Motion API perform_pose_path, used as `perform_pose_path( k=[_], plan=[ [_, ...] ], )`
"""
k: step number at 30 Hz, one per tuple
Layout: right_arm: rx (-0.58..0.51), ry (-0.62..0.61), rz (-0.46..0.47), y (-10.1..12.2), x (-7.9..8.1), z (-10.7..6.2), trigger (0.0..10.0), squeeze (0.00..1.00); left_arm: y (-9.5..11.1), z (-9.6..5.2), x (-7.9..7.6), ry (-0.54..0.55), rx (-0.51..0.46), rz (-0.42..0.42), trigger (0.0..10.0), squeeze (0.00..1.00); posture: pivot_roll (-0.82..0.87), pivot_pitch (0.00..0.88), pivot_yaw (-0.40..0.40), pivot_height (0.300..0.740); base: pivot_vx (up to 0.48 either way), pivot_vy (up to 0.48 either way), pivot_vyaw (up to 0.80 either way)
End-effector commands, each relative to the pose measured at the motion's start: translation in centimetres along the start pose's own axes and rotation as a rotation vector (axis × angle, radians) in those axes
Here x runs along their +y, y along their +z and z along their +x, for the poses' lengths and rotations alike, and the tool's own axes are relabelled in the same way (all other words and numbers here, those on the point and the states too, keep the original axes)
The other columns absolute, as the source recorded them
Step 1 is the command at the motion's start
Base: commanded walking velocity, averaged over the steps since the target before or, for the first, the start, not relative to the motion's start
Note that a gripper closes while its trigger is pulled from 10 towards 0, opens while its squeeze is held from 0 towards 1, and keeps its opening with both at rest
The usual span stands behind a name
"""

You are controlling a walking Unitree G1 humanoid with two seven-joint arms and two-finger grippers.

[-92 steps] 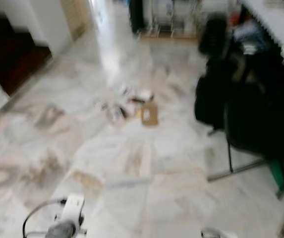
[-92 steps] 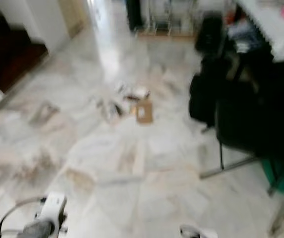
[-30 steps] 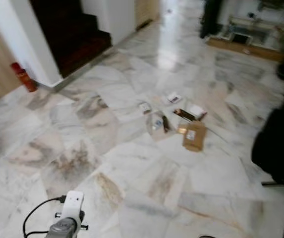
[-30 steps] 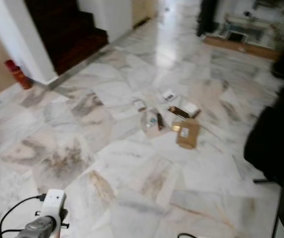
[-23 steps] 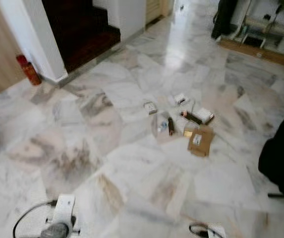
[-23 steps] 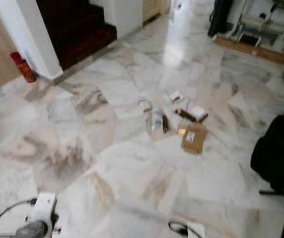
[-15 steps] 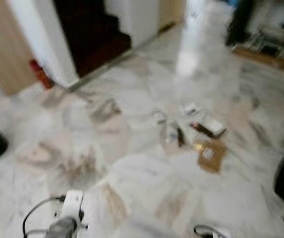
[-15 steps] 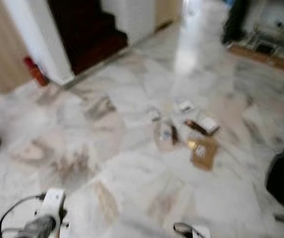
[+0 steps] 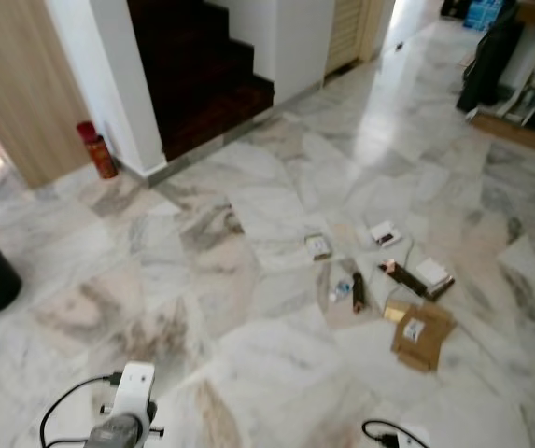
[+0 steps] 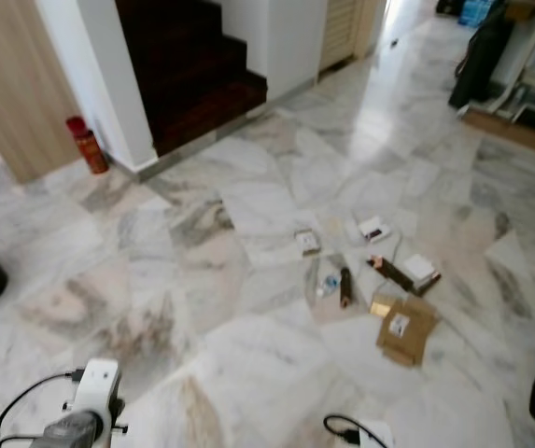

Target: Sweep floor

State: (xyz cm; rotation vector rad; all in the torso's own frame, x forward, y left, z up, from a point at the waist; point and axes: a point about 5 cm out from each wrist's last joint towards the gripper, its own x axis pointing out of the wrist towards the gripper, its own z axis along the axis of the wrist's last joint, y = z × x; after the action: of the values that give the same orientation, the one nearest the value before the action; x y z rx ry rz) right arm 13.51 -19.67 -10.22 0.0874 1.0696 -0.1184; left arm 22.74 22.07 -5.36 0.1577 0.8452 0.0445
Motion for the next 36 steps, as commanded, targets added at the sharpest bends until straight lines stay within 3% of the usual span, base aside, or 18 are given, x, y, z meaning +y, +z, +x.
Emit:
perform_pose_path(
  k=[1, 15, 36],
  plan=[
    [0.000, 0.018, 0.020, -0.25, 0.35, -0.02, 10.0, 0.00, -0.53, -0.12, 0.45, 0.012, 0.017, -0.002, 10.0, 0.00, 0.02, 0.055, -0.006, 0.740, 0.326, 0.000, 0.00],
    [0.002, 0.013, 0.018, 0.00, 0.62, 0.07, 10.0, 0.00, -0.56, -0.13, 0.55, 0.010, 0.016, -0.006, 10.0, 0.00, 0.02, 0.061, -0.006, 0.740, 0.332, 0.000, 0.00],
    [0.023, -0.023, -0.001, -0.48, 0.16, -0.03, 10.0, 0.00, -0.28, -0.08, -0.10, -0.049, -0.001, 0.004, 10.0, 0.00, 0.02, 0.073, -0.004, 0.740, 0.288, 0.000, -0.80]
  ],
)
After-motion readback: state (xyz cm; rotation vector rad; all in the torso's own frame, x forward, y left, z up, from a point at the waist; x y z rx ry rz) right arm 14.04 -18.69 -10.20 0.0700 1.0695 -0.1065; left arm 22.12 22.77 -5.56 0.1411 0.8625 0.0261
